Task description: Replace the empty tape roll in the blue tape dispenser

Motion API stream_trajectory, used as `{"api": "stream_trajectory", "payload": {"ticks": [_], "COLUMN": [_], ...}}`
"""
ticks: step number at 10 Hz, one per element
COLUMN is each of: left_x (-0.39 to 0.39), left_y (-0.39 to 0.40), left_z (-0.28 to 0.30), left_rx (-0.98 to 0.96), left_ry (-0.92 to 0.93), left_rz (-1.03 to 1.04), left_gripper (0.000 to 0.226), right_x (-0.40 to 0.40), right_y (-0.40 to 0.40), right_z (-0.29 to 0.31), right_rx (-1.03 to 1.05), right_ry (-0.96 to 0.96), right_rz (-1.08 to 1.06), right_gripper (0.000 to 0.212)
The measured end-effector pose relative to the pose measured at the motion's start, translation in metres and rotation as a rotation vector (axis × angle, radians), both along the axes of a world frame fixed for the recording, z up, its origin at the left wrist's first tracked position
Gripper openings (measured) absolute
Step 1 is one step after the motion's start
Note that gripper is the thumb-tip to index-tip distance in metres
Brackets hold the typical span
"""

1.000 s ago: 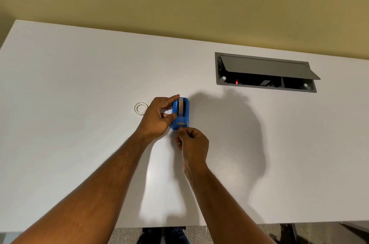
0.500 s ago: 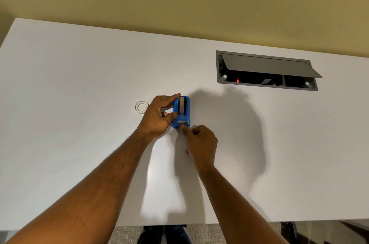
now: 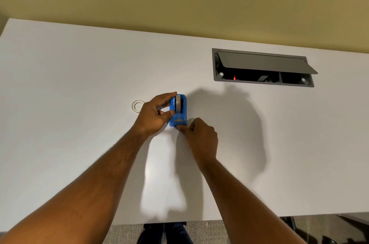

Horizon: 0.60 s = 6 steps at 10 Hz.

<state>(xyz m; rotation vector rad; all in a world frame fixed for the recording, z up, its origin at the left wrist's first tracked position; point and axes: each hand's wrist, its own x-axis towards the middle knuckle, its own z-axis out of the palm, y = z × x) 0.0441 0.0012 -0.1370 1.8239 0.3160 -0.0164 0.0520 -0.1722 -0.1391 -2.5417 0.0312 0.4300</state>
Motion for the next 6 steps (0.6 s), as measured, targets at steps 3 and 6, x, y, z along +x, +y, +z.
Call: {"api": "stream_trajectory", "payload": {"ticks": [3,6], "left_x": [-0.001,-0.040], "left_y": [-0.004,-0.018], "left_z": [0.002,-0.001], "left_rx": [-0.047,0.254], "left_ry": [0.012,-0.095], "left_rz": [0.023,0.199], "left_gripper": [0.059,0.044], "right_x": [0.014,-0.009], "right_y": [-0.001,-0.022], "right_z": [0.007,0.002], "right_rx": [0.018,-0.072], "right_ry": [0.149,-0.202], "right_rz": [0.041,0.183], "right_gripper": [0.037,0.010]}}
